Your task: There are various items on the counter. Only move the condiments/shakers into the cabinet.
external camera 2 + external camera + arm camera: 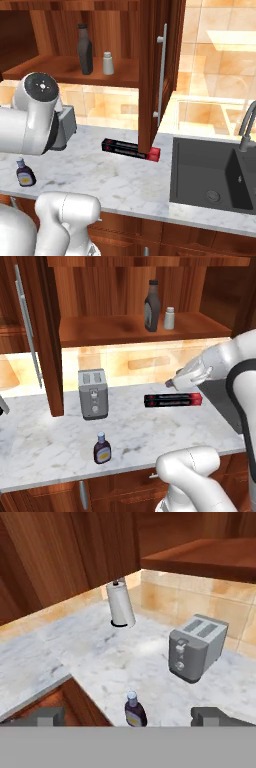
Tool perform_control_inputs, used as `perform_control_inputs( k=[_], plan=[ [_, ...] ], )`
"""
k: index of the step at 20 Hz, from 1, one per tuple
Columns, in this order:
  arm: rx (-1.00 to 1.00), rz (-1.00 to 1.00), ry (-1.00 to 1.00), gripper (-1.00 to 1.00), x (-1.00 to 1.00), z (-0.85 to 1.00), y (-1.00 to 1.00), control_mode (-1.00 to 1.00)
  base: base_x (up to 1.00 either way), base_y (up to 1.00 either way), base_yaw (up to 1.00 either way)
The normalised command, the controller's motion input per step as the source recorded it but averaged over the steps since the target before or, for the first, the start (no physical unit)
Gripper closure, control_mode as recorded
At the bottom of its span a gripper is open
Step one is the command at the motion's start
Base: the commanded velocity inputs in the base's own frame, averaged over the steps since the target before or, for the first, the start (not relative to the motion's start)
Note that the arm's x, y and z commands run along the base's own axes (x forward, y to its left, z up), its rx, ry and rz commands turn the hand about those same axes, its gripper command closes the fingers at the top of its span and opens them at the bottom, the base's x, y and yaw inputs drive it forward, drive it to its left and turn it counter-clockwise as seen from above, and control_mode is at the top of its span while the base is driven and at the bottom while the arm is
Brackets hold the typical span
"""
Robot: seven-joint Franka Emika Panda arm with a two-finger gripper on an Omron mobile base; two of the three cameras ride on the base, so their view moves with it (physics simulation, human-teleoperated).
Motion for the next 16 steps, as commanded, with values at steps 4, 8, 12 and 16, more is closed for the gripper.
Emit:
perform_control_inputs(
  k=[4, 8, 12, 16],
  plan=[
    [0.00, 0.27, -0.15, -1.00, 0.00, -0.61, 0.24, -1.00, 0.00, 0.00, 0.00],
    [0.00, 0.19, -0.21, -1.00, 0.00, -0.59, 0.16, -1.00, 0.00, 0.00, 0.00],
    [0.00, 0.17, -0.15, -1.00, 0.00, -0.61, 0.00, -1.00, 0.00, 0.00, 0.00],
    [0.00, 0.21, -0.01, -1.00, 0.04, -0.56, 0.00, -1.00, 0.00, 0.00, 0.00]
  ],
)
